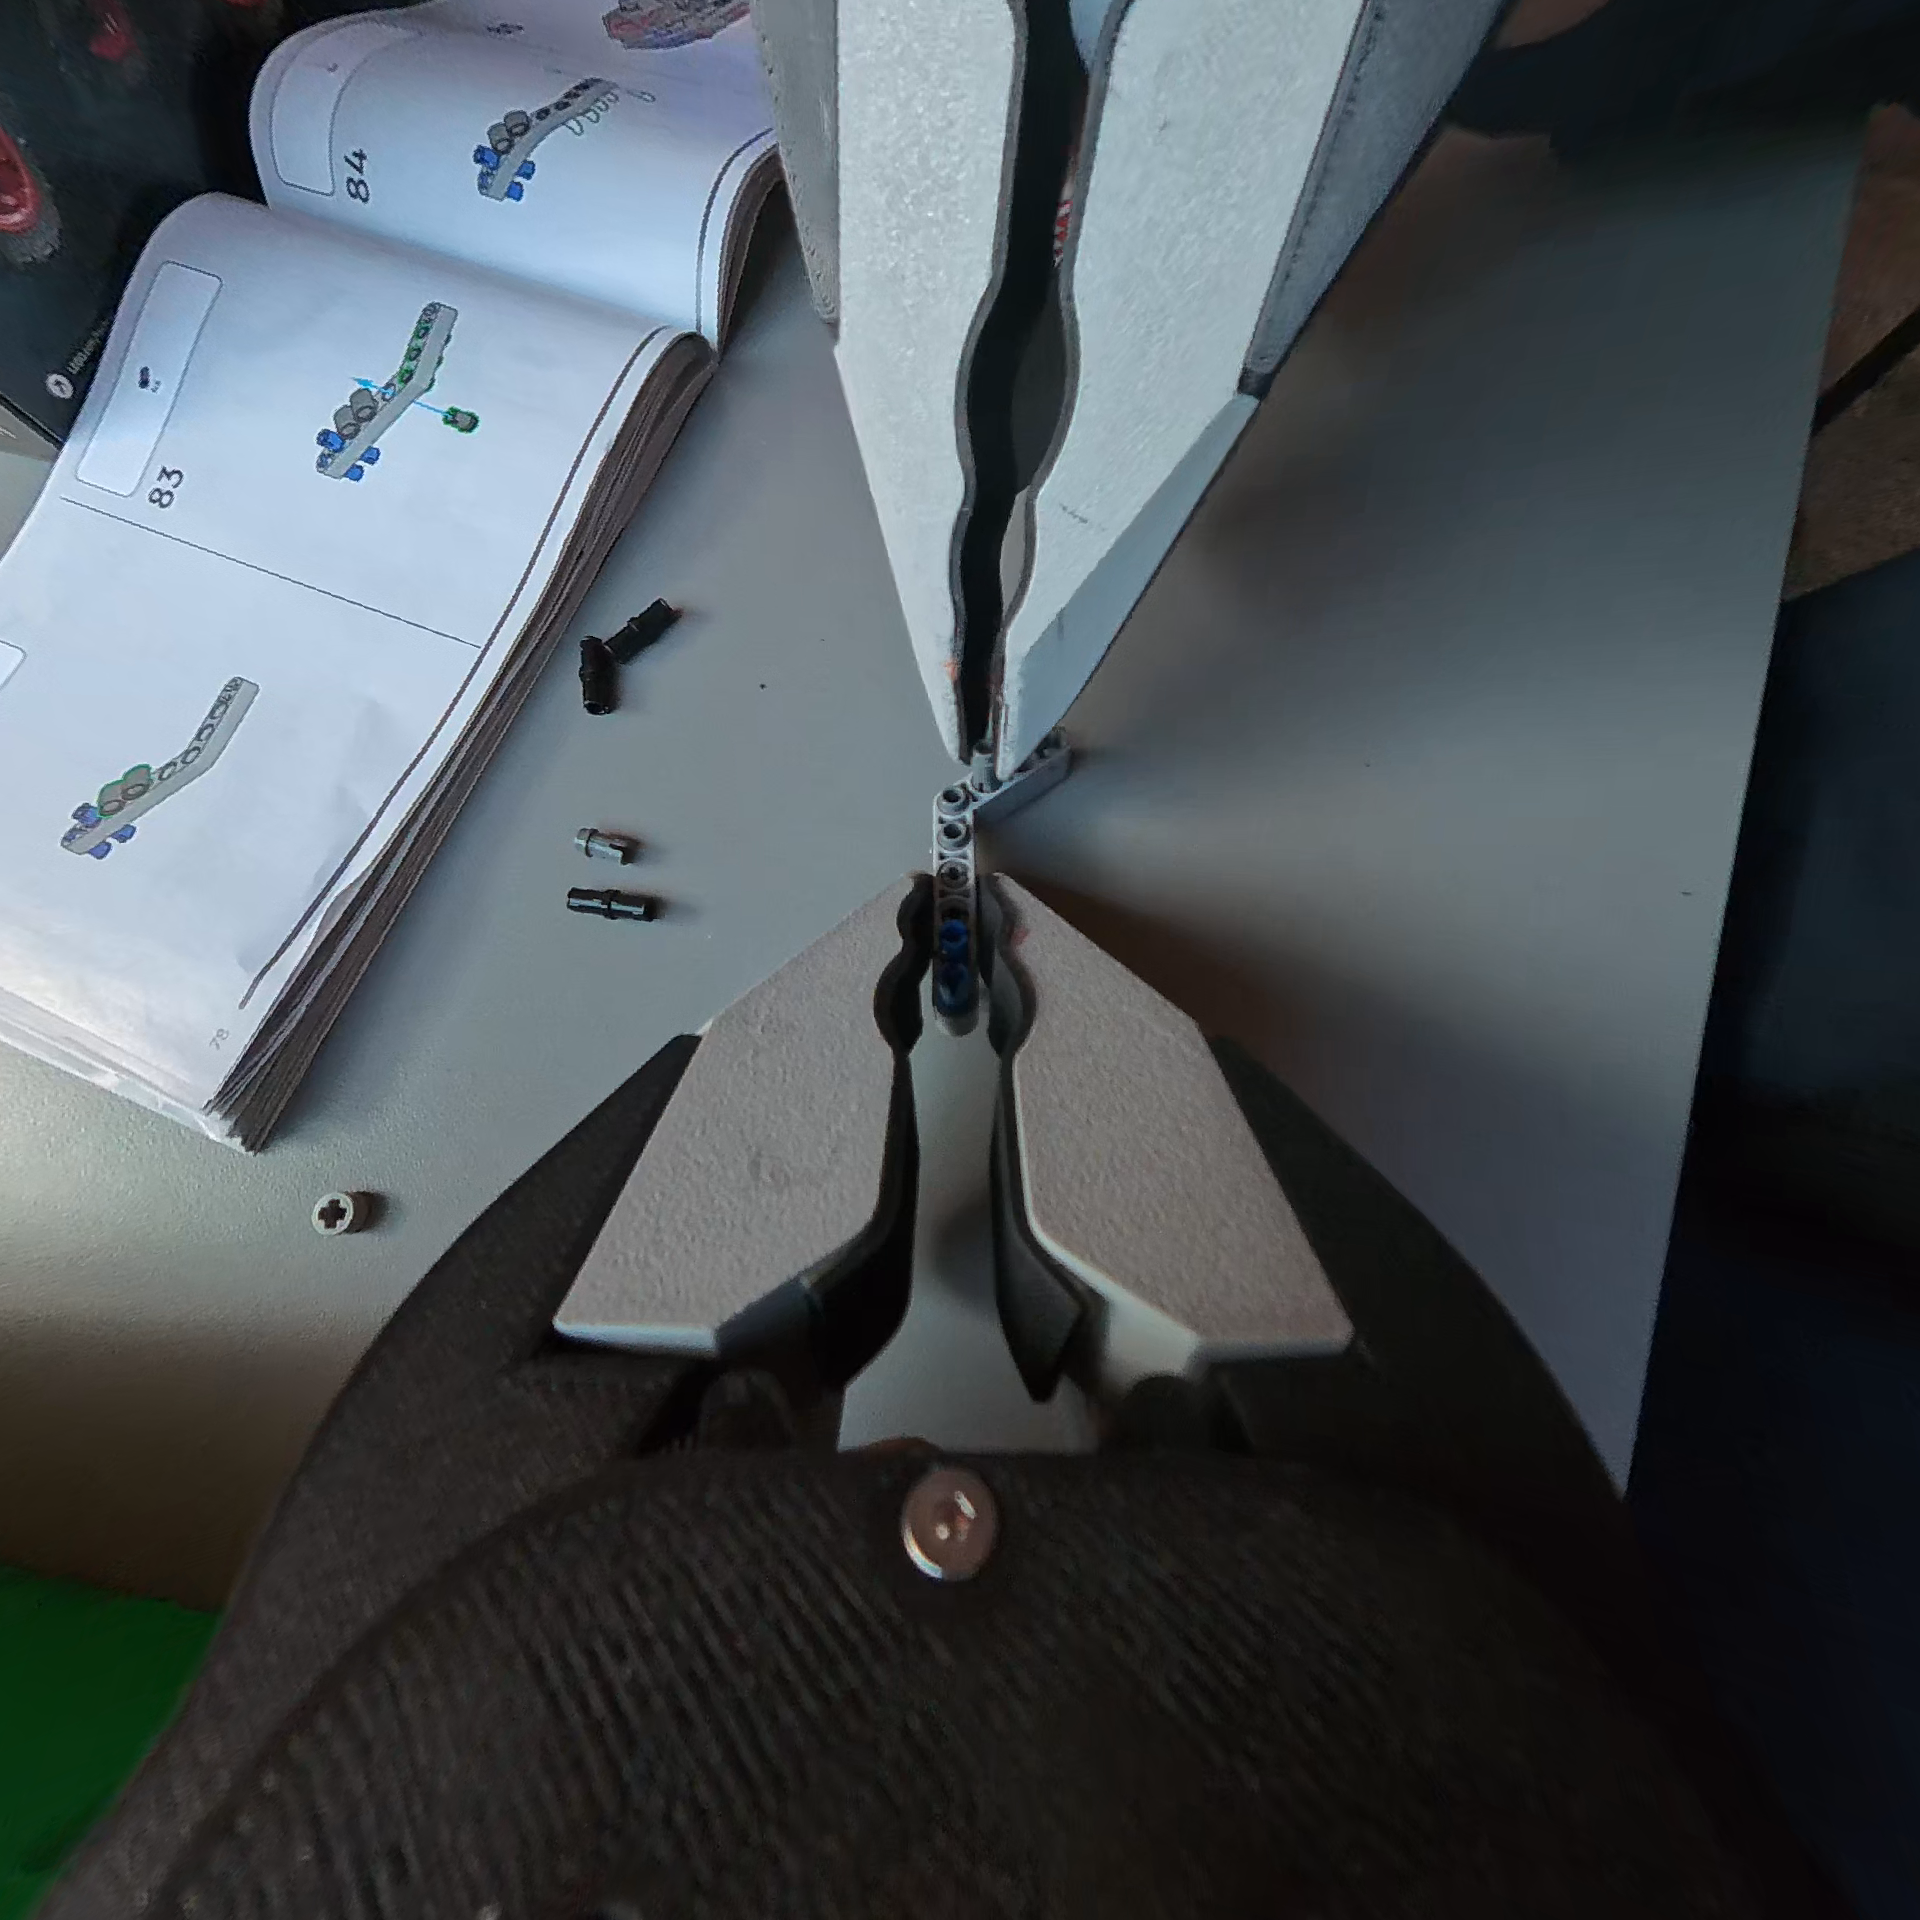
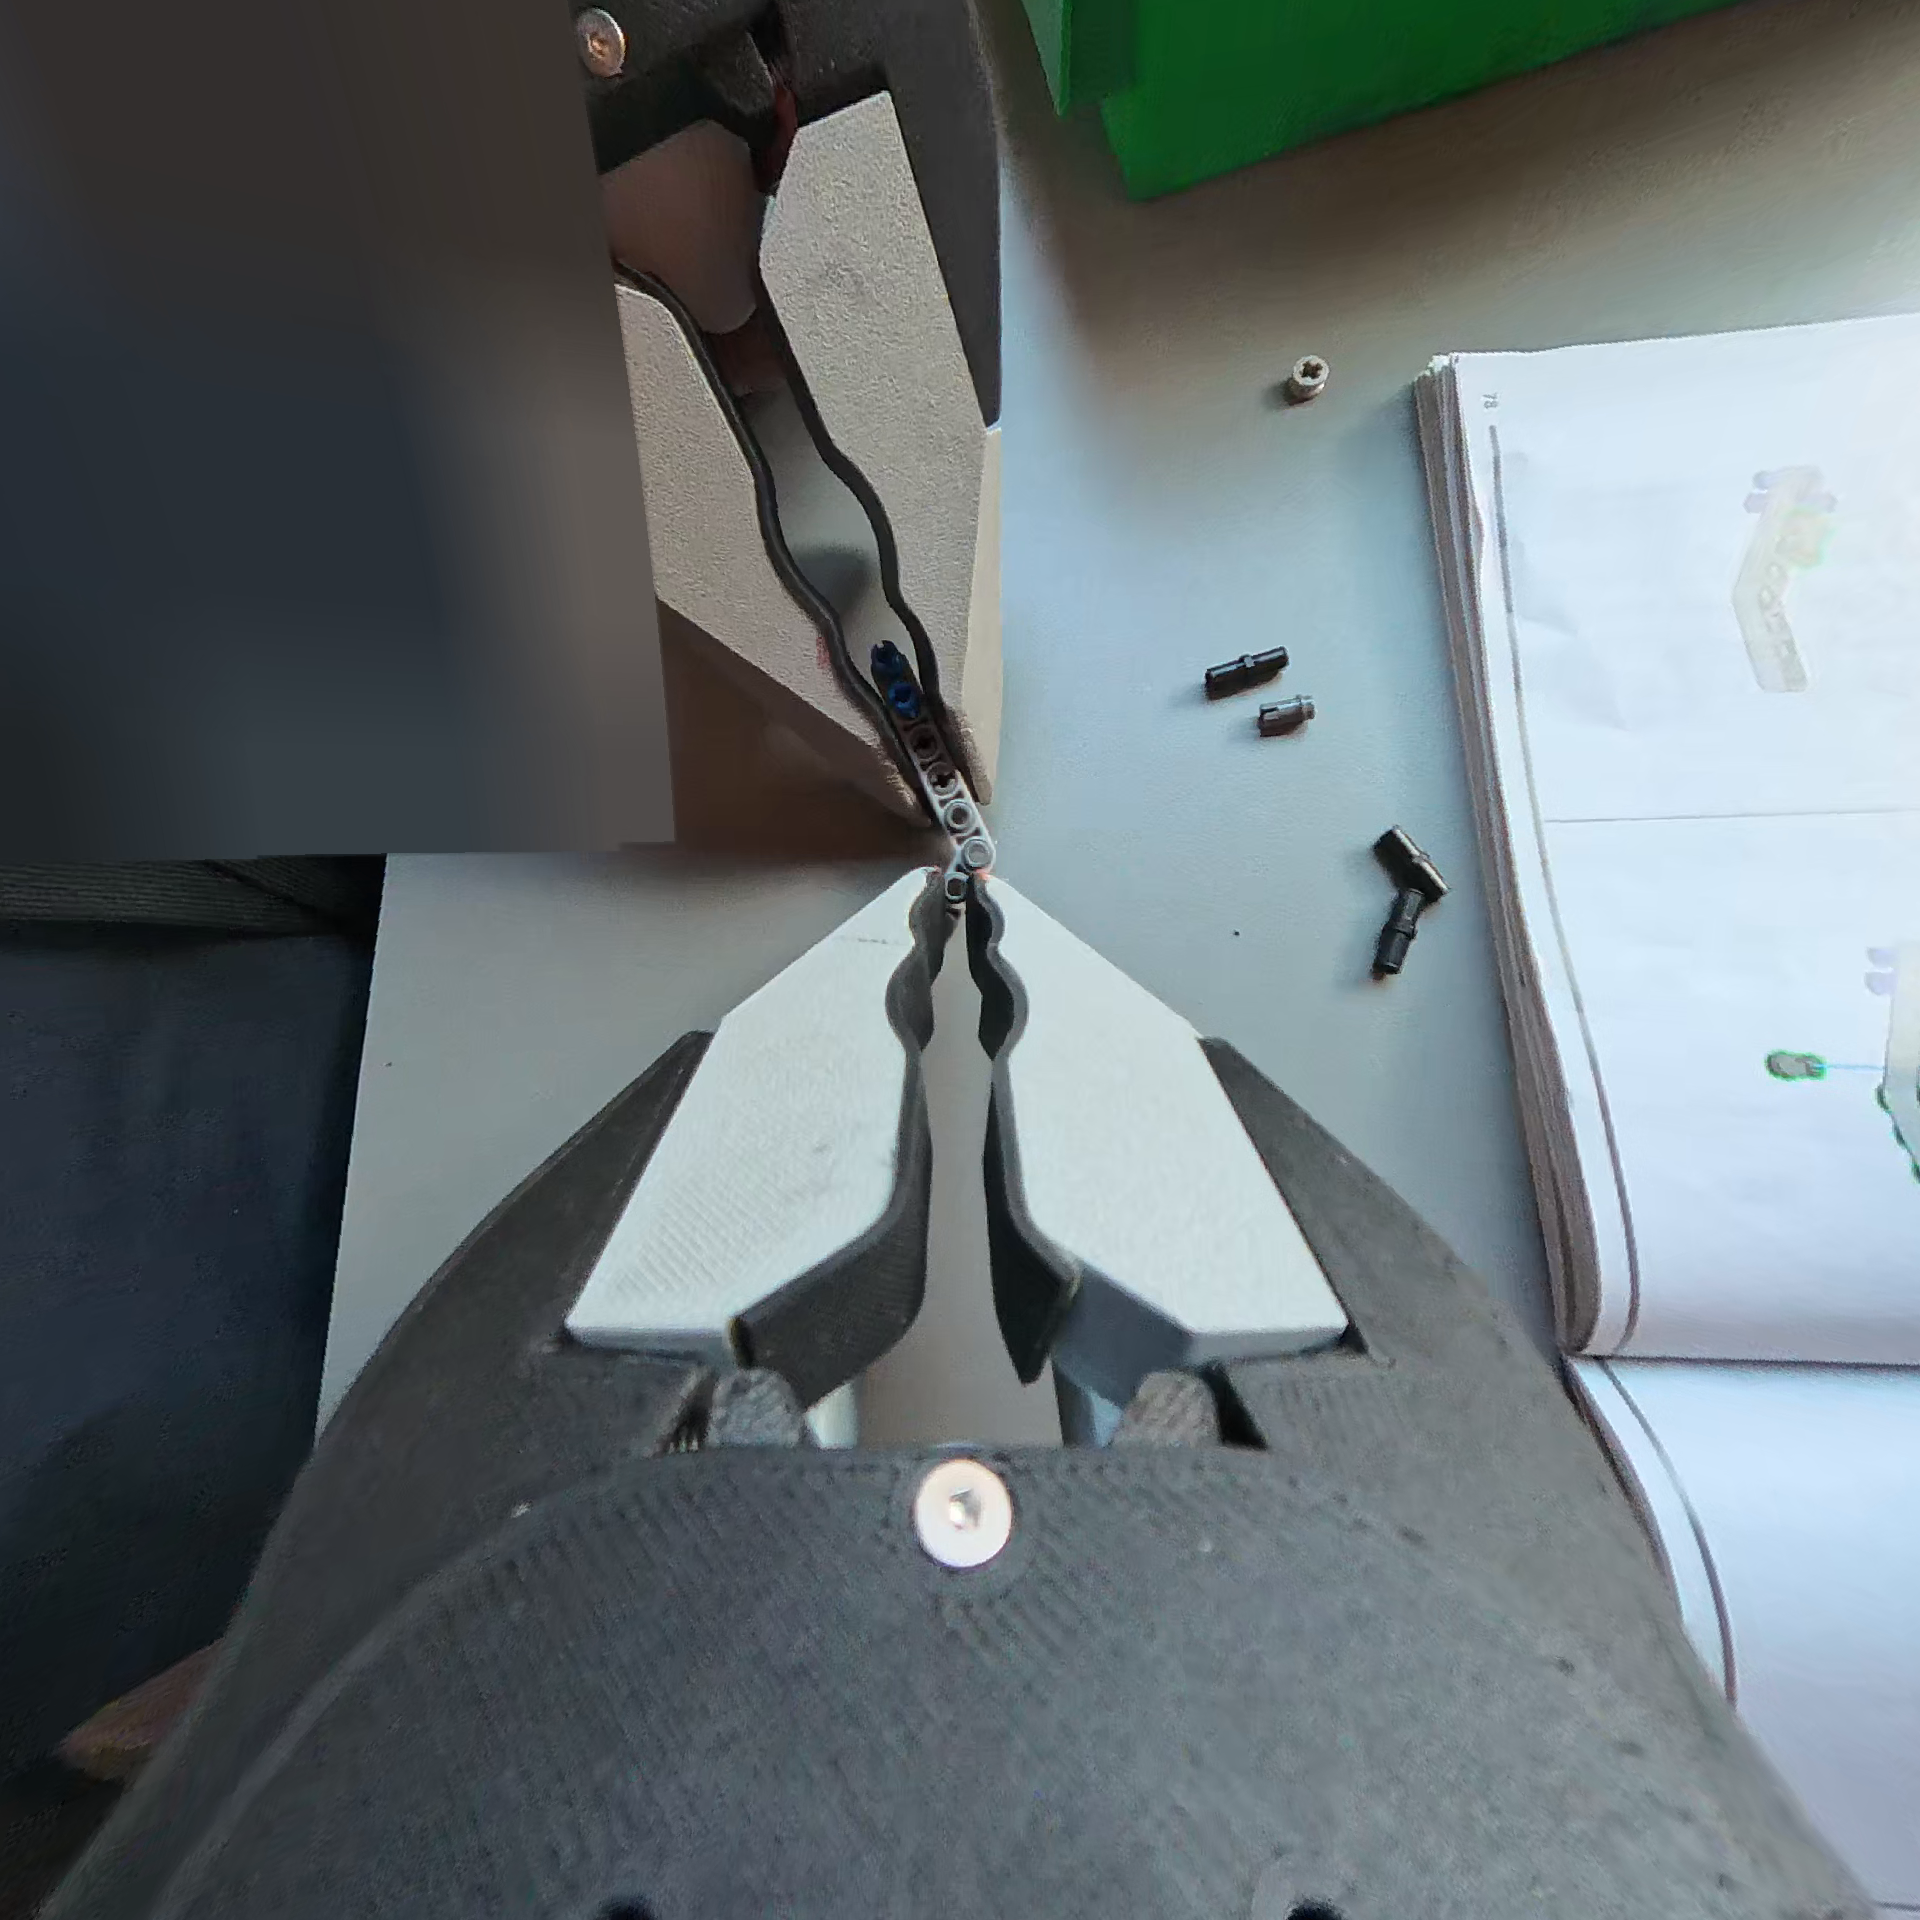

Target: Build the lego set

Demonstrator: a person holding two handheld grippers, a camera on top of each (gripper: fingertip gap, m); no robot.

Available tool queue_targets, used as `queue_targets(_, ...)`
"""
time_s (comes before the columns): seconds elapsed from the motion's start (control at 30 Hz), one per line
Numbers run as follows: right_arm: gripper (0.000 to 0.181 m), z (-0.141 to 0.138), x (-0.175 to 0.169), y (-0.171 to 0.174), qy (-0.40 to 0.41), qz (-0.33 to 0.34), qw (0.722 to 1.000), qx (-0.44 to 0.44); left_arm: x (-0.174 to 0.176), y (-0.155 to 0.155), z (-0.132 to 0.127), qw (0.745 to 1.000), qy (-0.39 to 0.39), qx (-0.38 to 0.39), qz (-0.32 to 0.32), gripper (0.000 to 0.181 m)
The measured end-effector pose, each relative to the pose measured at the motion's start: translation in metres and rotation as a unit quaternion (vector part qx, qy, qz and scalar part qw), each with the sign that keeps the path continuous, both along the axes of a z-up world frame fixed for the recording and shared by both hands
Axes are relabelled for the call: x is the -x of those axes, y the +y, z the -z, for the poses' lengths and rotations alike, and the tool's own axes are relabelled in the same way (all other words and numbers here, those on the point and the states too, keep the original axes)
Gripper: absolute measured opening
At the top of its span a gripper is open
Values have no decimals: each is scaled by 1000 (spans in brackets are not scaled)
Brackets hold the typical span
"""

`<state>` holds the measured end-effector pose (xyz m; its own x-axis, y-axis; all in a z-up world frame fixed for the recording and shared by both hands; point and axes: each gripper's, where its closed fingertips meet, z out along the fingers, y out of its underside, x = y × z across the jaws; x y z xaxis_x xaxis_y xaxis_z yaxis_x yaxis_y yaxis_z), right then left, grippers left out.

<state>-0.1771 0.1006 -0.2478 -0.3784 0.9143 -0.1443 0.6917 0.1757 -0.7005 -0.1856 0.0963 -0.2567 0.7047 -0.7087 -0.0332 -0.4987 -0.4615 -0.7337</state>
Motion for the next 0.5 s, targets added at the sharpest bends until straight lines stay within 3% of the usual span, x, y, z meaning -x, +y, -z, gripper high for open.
queue_targets(0.2,0,1,-1,1,-7,-9,999,-49,0,0,0,1000,-1,1,-1,5)
queue_targets(0.5,1,3,-1,1,-81,-55,987,-129,0,0,0,1000,1,0,-1,5)
